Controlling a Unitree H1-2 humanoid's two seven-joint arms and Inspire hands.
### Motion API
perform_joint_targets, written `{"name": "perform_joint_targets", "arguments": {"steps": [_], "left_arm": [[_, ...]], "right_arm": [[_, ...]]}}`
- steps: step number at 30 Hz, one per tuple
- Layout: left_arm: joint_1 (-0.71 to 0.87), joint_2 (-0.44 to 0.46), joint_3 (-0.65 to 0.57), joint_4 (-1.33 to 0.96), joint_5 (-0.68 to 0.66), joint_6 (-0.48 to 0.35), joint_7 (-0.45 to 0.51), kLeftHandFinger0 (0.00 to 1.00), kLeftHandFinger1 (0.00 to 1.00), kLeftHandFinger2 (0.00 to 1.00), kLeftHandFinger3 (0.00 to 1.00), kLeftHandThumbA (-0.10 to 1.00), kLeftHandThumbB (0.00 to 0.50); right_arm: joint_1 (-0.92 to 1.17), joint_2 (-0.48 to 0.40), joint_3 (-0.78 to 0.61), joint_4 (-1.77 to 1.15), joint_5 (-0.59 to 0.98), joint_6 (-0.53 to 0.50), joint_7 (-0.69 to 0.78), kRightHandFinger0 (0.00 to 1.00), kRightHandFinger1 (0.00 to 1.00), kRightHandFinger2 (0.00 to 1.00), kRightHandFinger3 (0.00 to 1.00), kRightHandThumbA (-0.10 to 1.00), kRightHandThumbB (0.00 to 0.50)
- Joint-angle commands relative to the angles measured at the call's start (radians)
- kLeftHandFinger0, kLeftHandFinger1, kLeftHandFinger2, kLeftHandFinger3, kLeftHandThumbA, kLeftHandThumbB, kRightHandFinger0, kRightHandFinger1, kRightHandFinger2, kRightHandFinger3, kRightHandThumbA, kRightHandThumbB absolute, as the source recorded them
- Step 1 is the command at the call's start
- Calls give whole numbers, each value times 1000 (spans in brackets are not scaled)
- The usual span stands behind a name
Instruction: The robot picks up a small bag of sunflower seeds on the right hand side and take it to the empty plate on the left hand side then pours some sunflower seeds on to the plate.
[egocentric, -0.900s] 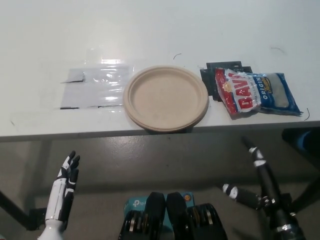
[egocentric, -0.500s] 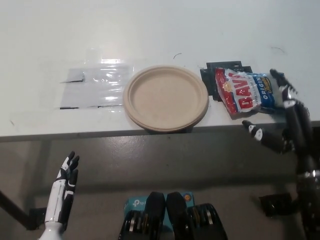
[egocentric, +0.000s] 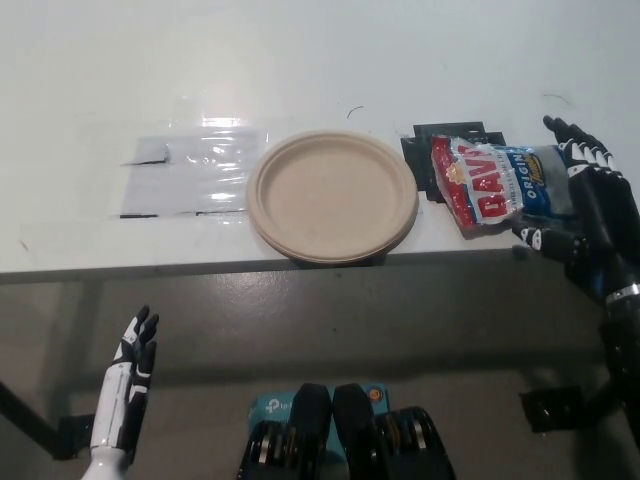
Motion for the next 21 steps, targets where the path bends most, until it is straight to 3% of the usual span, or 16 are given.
{"name": "perform_joint_targets", "arguments": {"steps": [1, 10, 21], "left_arm": [[3, 6, 3, -10, 0, -39, 14, 1000, 1000, 1000, 1000, 1000, 48], [16, 8, 1, -11, 2, -49, 10, 1000, 1000, 1000, 1000, 1000, 26], [16, 9, 1, -5, 1, -47, 9, 1000, 1000, 1000, 1000, 1000, 45]], "right_arm": [[-45, -29, 12, 15, -37, 41, -19, 1000, 1000, 1000, 1000, 1000, 342], [-53, -37, 27, 50, -18, 39, -24, 1000, 1000, 1000, 1000, 1000, 326], [-61, -35, 25, 33, 3, 38, -10, 1000, 1000, 1000, 1000, 1000, 325]]}}
